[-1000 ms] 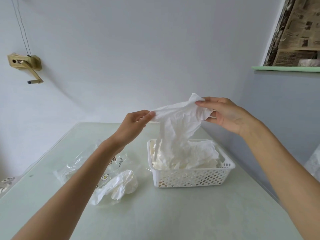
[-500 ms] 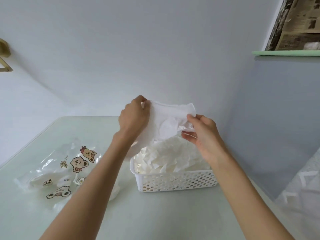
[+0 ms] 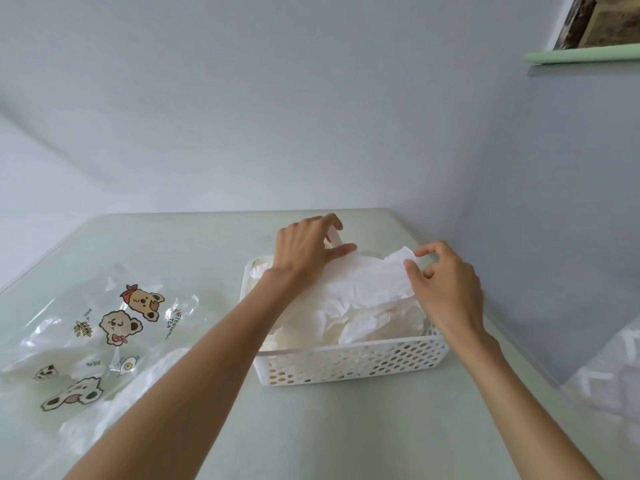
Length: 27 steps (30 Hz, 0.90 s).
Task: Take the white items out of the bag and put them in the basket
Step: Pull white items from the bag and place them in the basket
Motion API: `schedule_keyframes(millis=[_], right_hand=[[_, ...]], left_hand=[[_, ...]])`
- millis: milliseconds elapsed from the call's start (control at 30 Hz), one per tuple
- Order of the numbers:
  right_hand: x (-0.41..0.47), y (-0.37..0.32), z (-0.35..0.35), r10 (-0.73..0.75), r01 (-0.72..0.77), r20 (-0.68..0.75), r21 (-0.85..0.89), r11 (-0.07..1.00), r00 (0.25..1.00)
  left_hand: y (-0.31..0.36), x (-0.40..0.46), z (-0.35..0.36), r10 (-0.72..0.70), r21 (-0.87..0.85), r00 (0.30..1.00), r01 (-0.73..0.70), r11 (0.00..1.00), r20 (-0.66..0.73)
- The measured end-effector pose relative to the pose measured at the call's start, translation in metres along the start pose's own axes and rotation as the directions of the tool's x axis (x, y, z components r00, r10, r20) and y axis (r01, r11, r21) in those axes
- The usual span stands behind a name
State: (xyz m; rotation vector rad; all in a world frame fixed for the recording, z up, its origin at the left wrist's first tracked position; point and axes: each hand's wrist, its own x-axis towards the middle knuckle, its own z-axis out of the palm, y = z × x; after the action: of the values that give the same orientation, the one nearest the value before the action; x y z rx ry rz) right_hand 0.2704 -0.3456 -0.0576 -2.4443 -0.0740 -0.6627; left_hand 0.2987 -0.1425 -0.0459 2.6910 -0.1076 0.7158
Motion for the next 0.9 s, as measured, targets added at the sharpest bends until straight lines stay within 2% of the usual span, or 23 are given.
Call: schedule_keyframes(millis=[133, 200, 267, 300, 333, 400, 433, 500, 567, 633, 700, 767, 833, 900], right_hand=[[0.001, -0.001, -0.001, -0.004, 0.008, 0.041, -0.102, 0.995, 0.999], [-0.001, -0.005, -0.012, -0.008, 0.007, -0.031, -0.042, 0.999, 0.999], [-0.005, -0.017, -0.02, -0.118, 0.132, -0.165, 0.074, 0.988, 0.979], [-0.006, -0.025, -0.02, -0.202, 0.218, -0.152, 0.101, 0.971, 0.968], [-0.008, -0.032, -0.016, -0.284, 0.289, -0.057, 0.109, 0.951, 0.957], [-0.011, -0.039, -0.003, -0.338, 0.344, 0.314, 0.037, 0.938, 0.887], [-0.01, -0.036, 0.003, -0.294, 0.367, 0.497, -0.054, 0.929, 0.817], [-0.005, -0.025, 0.008, -0.17, 0.4, 0.693, -0.184, 0.898, 0.701], [0.0, -0.013, 0.009, -0.098, 0.402, 0.751, -0.234, 0.885, 0.653], [0.001, -0.008, 0.008, -0.071, 0.396, 0.768, -0.247, 0.885, 0.637], [0.001, -0.009, 0.008, -0.063, 0.394, 0.778, -0.244, 0.886, 0.625], [0.0, -0.008, 0.009, -0.066, 0.388, 0.78, -0.235, 0.891, 0.622], [0.0, -0.007, 0.009, -0.069, 0.388, 0.782, -0.229, 0.893, 0.62], [0.0, -0.007, 0.008, -0.078, 0.393, 0.783, -0.221, 0.892, 0.617]], left_hand=[[-0.011, -0.007, -0.033, -0.161, -0.198, 0.985, 0.146, 0.969, -0.062], [-0.022, -0.018, -0.058, -0.217, -0.223, 0.974, 0.198, 0.954, -0.062], [-0.027, -0.034, -0.076, -0.193, -0.202, 0.981, 0.187, 0.962, -0.013], [-0.026, -0.043, -0.08, -0.156, -0.174, 0.987, 0.16, 0.972, 0.037], [-0.023, -0.051, -0.081, -0.119, -0.134, 0.987, 0.133, 0.982, 0.107], [-0.021, -0.062, -0.08, -0.079, -0.03, 0.961, 0.09, 0.995, 0.264], [-0.023, -0.063, -0.078, -0.08, 0.015, 0.943, 0.08, 0.997, 0.323], [-0.032, -0.064, -0.085, -0.093, 0.057, 0.922, 0.077, 0.995, 0.376], [-0.037, -0.063, -0.094, -0.068, 0.034, 0.916, 0.059, 0.998, 0.396], [-0.036, -0.062, -0.097, -0.009, 0.016, 0.932, 0.003, 1.0, 0.363], [-0.031, -0.066, -0.098, 0.086, 0.085, 0.973, -0.106, 0.991, 0.214], [-0.033, -0.074, -0.098, 0.25, 0.199, 0.96, -0.271, 0.942, 0.124], [-0.036, -0.082, -0.098, 0.335, 0.275, 0.908, -0.4, 0.874, 0.253], [-0.038, -0.085, -0.106, 0.246, 0.307, 0.908, -0.354, 0.884, 0.339]])
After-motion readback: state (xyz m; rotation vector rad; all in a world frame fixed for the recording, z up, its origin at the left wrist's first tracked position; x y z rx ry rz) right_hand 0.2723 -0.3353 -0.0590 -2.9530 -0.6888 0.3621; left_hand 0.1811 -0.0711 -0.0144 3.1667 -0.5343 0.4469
